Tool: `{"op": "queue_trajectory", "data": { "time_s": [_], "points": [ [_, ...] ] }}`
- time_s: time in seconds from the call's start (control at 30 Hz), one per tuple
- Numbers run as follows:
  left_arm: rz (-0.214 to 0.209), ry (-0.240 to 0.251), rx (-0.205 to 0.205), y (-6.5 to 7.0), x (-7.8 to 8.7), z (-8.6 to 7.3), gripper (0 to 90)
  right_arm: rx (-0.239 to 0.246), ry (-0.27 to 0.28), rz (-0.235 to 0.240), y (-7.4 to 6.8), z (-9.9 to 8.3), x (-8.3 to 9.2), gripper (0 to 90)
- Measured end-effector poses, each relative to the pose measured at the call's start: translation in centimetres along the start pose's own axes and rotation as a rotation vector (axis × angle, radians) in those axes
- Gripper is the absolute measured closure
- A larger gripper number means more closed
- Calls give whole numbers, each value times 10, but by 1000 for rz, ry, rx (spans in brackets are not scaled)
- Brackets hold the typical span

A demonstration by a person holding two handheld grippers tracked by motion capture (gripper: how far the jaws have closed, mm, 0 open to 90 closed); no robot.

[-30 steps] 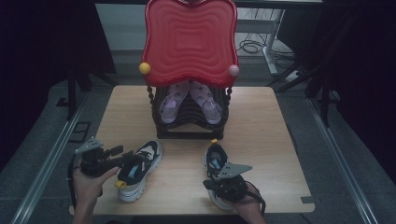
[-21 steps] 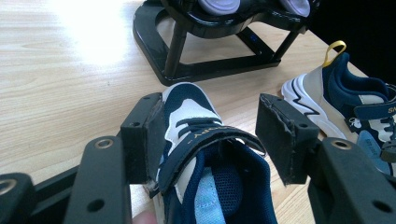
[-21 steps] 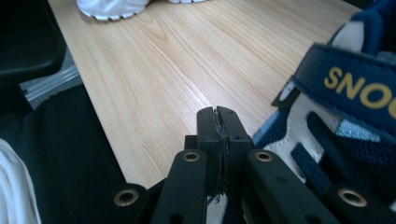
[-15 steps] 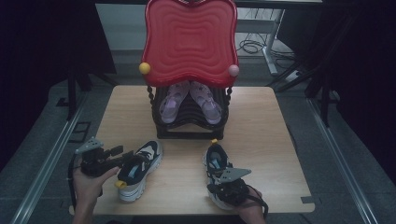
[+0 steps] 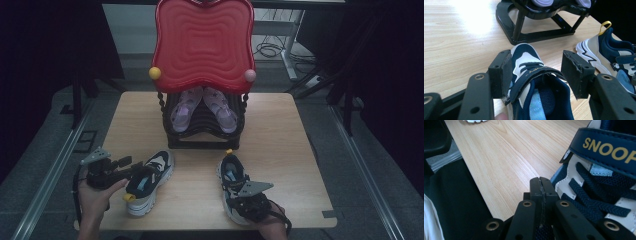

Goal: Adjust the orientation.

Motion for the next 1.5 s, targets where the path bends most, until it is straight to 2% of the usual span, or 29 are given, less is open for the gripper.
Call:
{"op": "queue_trajectory", "data": {
  "time_s": [0.37, 0.7, 1.1, 1.33, 1.5],
  "points": [
    [0, -8, -1, 0, -1, -1, 426, 0, -11, 6, -2, -2, 1, 900],
    [2, 6, -2, 0, 1, 1, 428, -31, -19, 12, 6, -8, 11, 900],
    [0, -8, -2, -1, -2, -2, 427, -79, -11, -31, 28, -20, 32, 900],
    [0, -15, -1, -2, -2, -3, 424, -117, -3, -82, 51, -26, 46, 900],
    [0, -16, -1, -2, -3, -3, 423, -129, 4, -109, 60, -28, 51, 900]
  ]
}}
Point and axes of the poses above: each handheld gripper's, and its own axes: x roughly backward along the jaws, z roughly out of its top, y roughly to its right, the point moved 7 cm from there along -x, roughly forward along the jaws, and after that the axes turned 10 degrees about y, right-handed, at the moved point
